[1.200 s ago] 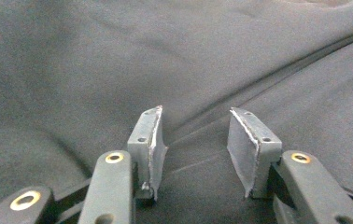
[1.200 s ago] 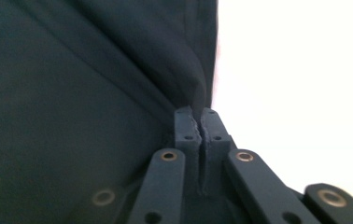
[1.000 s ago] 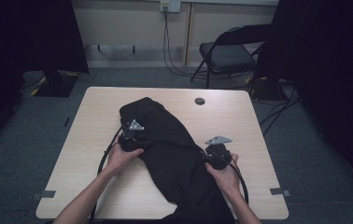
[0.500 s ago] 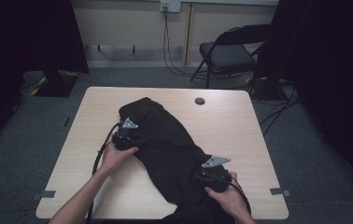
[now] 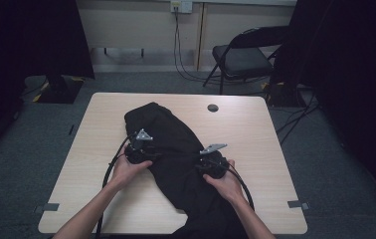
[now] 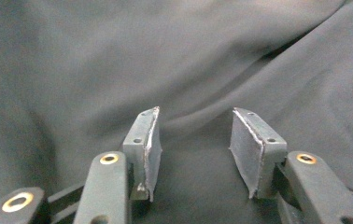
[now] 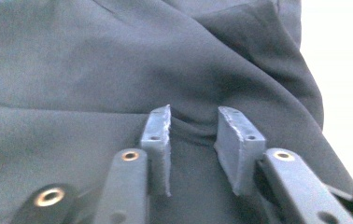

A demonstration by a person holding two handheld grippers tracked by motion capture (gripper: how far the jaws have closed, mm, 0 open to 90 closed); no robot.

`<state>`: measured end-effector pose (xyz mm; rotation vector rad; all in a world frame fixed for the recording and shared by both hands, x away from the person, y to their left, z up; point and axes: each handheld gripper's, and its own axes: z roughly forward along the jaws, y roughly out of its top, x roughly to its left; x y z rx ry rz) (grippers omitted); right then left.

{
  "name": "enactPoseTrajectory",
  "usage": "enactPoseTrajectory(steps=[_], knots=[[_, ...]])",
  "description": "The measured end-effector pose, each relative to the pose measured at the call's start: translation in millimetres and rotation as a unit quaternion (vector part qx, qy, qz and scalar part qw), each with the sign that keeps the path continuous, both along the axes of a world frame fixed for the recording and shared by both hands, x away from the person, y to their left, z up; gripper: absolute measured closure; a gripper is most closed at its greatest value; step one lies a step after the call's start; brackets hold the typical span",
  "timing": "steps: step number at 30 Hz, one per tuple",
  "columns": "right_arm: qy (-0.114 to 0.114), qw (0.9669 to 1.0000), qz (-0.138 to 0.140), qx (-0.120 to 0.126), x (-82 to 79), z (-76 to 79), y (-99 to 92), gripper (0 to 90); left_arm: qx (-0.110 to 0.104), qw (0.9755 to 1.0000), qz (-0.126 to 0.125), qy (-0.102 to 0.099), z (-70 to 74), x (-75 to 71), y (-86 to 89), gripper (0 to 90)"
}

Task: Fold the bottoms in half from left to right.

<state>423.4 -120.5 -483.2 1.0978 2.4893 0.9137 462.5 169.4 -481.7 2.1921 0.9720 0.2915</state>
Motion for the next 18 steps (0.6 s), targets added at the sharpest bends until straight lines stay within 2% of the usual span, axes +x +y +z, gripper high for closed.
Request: enactPoseTrajectory(steps=[1, 2, 4, 5, 8, 9, 10, 11, 12, 14, 16, 18], knots=[[0.004, 0.9999, 0.007, -0.012, 0.7, 2.9, 0.8, 56.0, 0.005, 1.0000, -0.004, 0.004, -3.9, 0.6, 0.2, 53.6], [-0.005, 0.9999, 0.011, -0.010, 2.1, 8.0, -0.2, 55.9, 0.010, 0.9998, -0.011, -0.010, -5.4, 0.0, 0.3, 54.1], [-0.022, 0.9995, -0.007, 0.020, 10.7, 19.4, -5.1, 52.2, 0.011, 0.9999, -0.008, -0.006, -5.0, 0.7, -3.1, 54.3], [-0.026, 0.9992, -0.017, 0.026, 18.0, 21.6, -6.1, 50.3, 0.013, 0.9999, -0.005, -0.005, -4.8, 0.8, -3.9, 53.3], [-0.025, 0.9988, -0.028, 0.032, 33.3, 14.8, -3.9, 50.2, 0.014, 0.9998, -0.010, -0.006, -5.1, -0.4, -4.9, 51.4], [-0.022, 0.9988, -0.035, 0.025, 37.8, 8.5, -1.7, 51.9, 0.011, 0.9999, -0.010, -0.006, -5.5, -0.2, -3.7, 51.3], [-0.016, 0.9993, -0.031, 0.016, 40.4, 2.6, -0.3, 54.8, 0.009, 0.9999, -0.010, -0.008, -5.7, 0.3, -2.6, 51.3], [-0.019, 0.9994, -0.029, 0.008, 40.6, -3.2, 0.5, 55.4, 0.006, 0.9999, -0.010, -0.007, -5.8, 0.4, -1.9, 51.3], [-0.023, 0.9991, -0.032, 0.016, 39.5, -4.8, -0.8, 55.6, 0.006, 0.9999, -0.011, -0.007, -6.1, -0.2, -2.0, 51.3], [-0.017, 0.9991, -0.034, 0.019, 37.0, -4.5, -3.0, 55.8, 0.004, 0.9998, -0.014, -0.011, -6.7, -0.3, -1.4, 50.9], [-0.013, 0.9990, -0.035, 0.023, 29.9, -4.8, -5.6, 56.0, -0.012, 0.9998, -0.014, -0.002, -7.3, -0.3, 0.1, 48.9], [-0.012, 0.9995, -0.021, 0.021, 17.4, -4.4, -7.0, 56.2, -0.017, 0.9997, -0.019, 0.005, -6.1, -1.5, 0.3, 49.0]])
